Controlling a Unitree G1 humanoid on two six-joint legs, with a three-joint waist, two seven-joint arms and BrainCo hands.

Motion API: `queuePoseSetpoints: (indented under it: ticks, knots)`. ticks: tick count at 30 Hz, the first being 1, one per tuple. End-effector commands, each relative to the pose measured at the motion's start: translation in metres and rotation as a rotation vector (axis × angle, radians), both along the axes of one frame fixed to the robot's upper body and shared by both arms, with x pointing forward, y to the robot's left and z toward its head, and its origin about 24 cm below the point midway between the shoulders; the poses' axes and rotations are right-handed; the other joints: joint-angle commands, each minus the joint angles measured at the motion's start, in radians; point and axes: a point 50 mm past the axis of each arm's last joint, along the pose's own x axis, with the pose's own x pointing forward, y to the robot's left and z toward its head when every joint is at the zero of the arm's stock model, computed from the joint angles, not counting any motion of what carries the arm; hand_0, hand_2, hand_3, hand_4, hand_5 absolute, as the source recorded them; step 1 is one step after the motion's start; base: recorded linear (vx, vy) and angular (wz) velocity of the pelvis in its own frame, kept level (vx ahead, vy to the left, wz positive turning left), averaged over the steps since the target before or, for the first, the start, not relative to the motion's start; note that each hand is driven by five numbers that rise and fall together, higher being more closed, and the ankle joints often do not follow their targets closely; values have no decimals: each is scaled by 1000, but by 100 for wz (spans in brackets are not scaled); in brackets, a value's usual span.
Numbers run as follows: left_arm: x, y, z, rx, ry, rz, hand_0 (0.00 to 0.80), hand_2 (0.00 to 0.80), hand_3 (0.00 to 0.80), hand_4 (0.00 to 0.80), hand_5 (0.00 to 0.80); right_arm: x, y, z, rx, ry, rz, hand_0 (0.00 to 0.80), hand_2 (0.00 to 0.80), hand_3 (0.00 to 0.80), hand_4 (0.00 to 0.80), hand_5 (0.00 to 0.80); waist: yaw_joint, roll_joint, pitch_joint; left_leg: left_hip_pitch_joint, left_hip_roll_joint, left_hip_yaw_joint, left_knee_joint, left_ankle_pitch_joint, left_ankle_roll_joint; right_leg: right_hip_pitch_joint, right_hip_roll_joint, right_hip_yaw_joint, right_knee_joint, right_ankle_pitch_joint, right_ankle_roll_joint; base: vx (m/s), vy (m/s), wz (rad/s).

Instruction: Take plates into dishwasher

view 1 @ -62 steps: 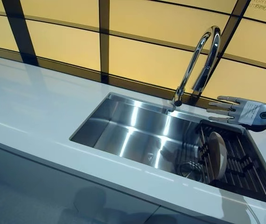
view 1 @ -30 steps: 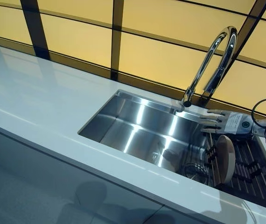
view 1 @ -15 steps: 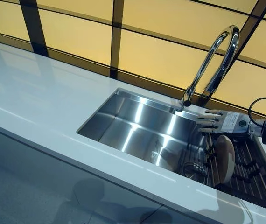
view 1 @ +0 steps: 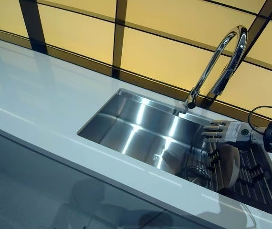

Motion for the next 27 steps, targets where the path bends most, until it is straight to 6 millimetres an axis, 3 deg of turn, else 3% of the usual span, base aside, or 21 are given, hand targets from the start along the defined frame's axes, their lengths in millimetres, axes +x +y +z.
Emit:
queuePoseSetpoints:
  ticks: [1,27]
  knots:
    - [17,16,17,67,-76,-30,0,0,0,0,0,-8,-4,17,-4,-20,5,0,0,0,0,0,21,-7,-41,-34,46,42,34,-7,-29,5,13,-20,94,-75,24,0,0,0]
    - [14,18,15,58,-103,17,0,0,0,0,0,-34,-44,-3,96,-108,-17,0,0,0,0,0,-32,28,-38,-46,50,66,27,-4,-28,-26,8,-3,102,-74,29,0,0,0]
